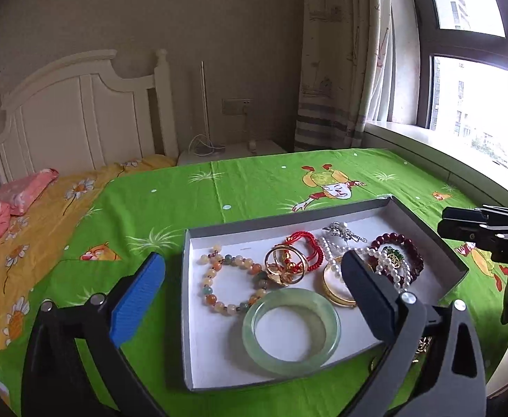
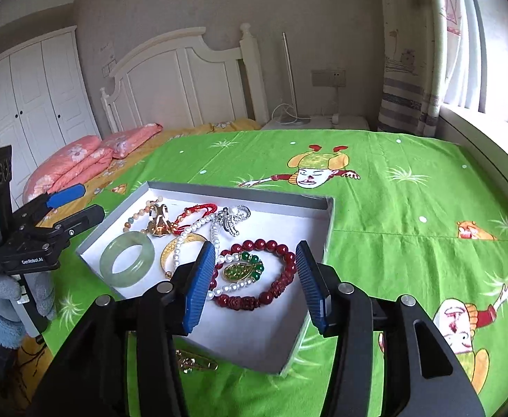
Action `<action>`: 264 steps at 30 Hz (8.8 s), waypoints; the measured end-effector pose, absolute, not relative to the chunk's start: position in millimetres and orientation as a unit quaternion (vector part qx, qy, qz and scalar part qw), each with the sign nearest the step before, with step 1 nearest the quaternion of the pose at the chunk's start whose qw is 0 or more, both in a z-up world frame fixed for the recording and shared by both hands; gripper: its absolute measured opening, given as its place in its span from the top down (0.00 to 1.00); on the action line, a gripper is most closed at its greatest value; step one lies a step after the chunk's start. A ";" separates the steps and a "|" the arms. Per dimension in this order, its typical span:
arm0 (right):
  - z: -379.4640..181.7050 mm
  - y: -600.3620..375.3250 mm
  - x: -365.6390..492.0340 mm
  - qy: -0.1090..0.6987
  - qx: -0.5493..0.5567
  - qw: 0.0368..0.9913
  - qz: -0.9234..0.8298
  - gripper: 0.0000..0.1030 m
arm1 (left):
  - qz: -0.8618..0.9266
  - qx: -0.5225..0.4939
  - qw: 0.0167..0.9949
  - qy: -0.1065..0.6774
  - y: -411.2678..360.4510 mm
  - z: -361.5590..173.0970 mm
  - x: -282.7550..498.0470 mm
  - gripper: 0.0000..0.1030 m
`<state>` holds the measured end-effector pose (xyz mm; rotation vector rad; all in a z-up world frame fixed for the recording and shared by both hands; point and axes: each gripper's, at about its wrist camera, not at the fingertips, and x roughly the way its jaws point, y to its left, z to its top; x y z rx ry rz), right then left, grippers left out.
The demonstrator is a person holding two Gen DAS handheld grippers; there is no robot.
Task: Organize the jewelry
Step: 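Lower the necklace into the box with right tool while left tool drops the red bracelet there, then grasp the gold pin brooch on the bedspread with right tool, then carry the gold pin toward the box with right tool while left tool grasps a gold ring, then release the gold pin into the box with right tool while left tool drops the ring there, then withdraw both open tools from the box toward the pearl earrings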
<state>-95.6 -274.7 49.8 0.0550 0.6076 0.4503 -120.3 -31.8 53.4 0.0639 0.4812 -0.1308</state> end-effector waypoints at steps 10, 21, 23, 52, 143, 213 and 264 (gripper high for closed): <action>22.4 -267.3 -158.8 0.308 0.001 0.913 0.266 0.49 | -0.021 0.008 0.956 0.292 -23.2 29.4 -131.4 0.02; 20.4 -196.7 -159.1 0.355 -0.146 0.858 0.342 0.49 | -0.035 -0.034 0.955 0.292 -8.4 27.3 -131.8 0.02; 19.9 -191.4 -150.0 0.370 -0.154 0.846 0.350 0.49 | -0.036 -0.034 0.955 0.292 -9.0 27.3 -132.2 0.02; 7.7 -232.8 -162.3 0.400 -0.162 0.836 0.339 0.70 | -0.040 -0.051 0.955 0.289 -4.5 26.7 -133.2 0.02; 7.3 -264.1 -208.3 0.309 -0.057 0.912 0.263 0.83 | -0.177 0.103 0.923 0.326 -109.8 0.8 -181.9 0.76; 23.0 -214.8 2.8 0.380 -0.176 0.888 0.191 0.83 | -0.172 0.087 0.919 0.343 -117.3 27.0 -64.0 0.76; 3.5 -206.1 -161.5 0.365 -0.060 0.910 0.188 0.65 | -0.060 -0.028 0.937 0.342 -21.6 7.9 -143.0 0.03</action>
